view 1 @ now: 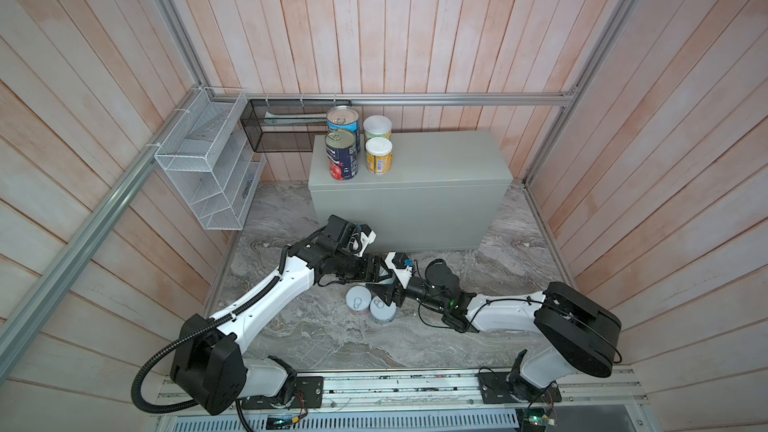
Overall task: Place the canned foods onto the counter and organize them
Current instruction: 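Close the right gripper on the can held by the left gripper, then open the left gripper and draw it back while the right gripper holds the can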
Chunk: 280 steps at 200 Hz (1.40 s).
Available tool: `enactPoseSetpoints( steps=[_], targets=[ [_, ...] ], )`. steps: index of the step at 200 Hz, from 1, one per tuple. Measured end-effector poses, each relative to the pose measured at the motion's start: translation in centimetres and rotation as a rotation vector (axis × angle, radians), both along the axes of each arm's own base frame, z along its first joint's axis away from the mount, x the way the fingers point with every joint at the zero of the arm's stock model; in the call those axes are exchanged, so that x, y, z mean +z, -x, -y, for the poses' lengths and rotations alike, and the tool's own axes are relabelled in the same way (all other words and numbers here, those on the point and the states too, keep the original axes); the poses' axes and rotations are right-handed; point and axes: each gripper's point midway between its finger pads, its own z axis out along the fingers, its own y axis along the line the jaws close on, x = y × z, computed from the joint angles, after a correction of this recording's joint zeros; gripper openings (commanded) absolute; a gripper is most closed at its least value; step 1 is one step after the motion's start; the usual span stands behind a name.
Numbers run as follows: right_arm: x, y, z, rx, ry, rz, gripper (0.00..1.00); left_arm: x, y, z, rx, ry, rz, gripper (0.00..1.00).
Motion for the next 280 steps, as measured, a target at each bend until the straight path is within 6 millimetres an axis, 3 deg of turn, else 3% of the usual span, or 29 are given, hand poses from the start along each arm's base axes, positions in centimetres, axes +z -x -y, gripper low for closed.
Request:
enactPoseSetpoints(
  steps=[4,121,182,206,241,263,280],
  targets=[
    [0.1,0.0,0.1,-0.005,-0.003,-0.001,0.49,0.0,0.0,0.0,-0.002,0.001,0.005,1.00],
    [0.3,-1.5,2.1,-0.133,-0.012,-0.034,0.49,1.1,-0.2,-0.7,0.059,0.016,0.048,1.00],
    [1.9,-2.1,4.2,-0.231,-0.011,-0.026,0.49,3.3,0.4,-2.5,0.134,0.054,0.194,1.00],
    [3.5,-1.8,5.2,-0.249,-0.023,-0.016,0.49,3.6,0.4,-3.6,0.174,0.053,0.263,1.00],
    [6.7,-1.0,7.2,-0.275,-0.039,0.021,0.50,2.3,0.5,-5.3,0.241,0.021,0.331,1.00],
    [10.3,-0.8,8.0,-0.292,-0.071,0.066,0.52,1.6,0.3,-6.0,0.276,0.011,0.363,1.00],
    [14.4,-1.0,8.4,-0.311,-0.122,0.110,0.52,1.4,0.0,-6.2,0.293,0.012,0.380,1.00]
  ],
)
